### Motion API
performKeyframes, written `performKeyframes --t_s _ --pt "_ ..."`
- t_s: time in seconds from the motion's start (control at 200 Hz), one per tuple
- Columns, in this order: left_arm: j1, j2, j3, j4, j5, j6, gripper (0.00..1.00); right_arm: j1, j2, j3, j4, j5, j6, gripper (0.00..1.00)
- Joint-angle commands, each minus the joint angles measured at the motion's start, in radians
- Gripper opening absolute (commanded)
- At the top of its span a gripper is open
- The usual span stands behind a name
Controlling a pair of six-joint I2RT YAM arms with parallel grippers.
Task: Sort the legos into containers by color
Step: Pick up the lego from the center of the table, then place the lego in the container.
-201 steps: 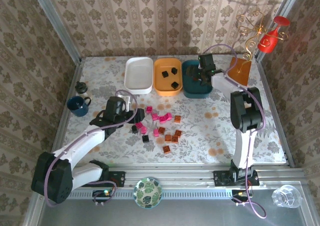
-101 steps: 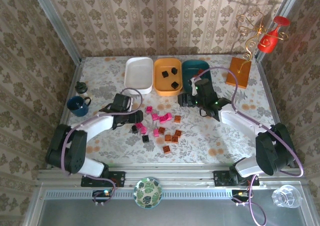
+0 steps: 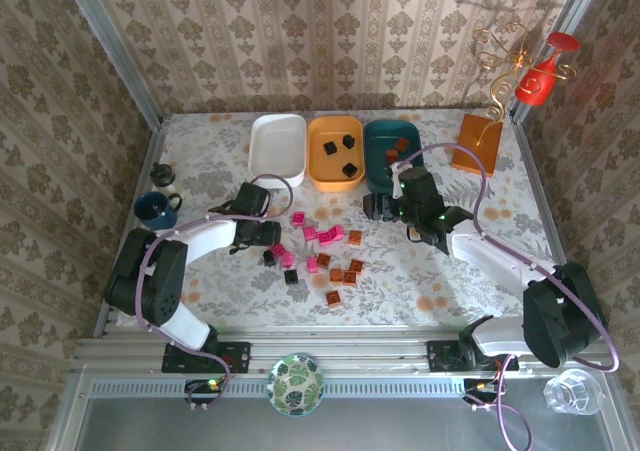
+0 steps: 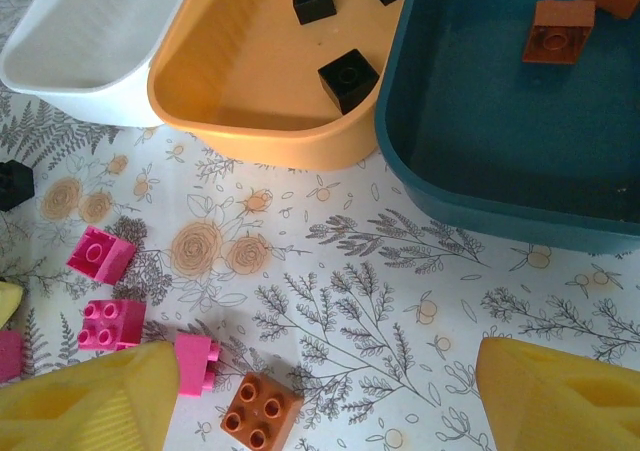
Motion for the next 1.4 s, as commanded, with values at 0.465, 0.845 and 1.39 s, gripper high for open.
performKeyframes --t_s 0.465,0.845,1.39 --pt "-0.096 -0.032 0.152 0.134 -0.044 -0.035 0.32 -0.002 -0.066 -0.054 0.046 0.006 0.005 0.80" --pt "-0.155 0.399 0.730 0.045 -0.036 0.069 0.39 -0.002 -0.105 -0.105 0.075 0.056 0.005 0.80" --pt "-0.175 0.104 0.385 0.037 -0.076 0.035 0.74 -0.002 -0.120 -0.123 0.090 0.065 0.005 0.81"
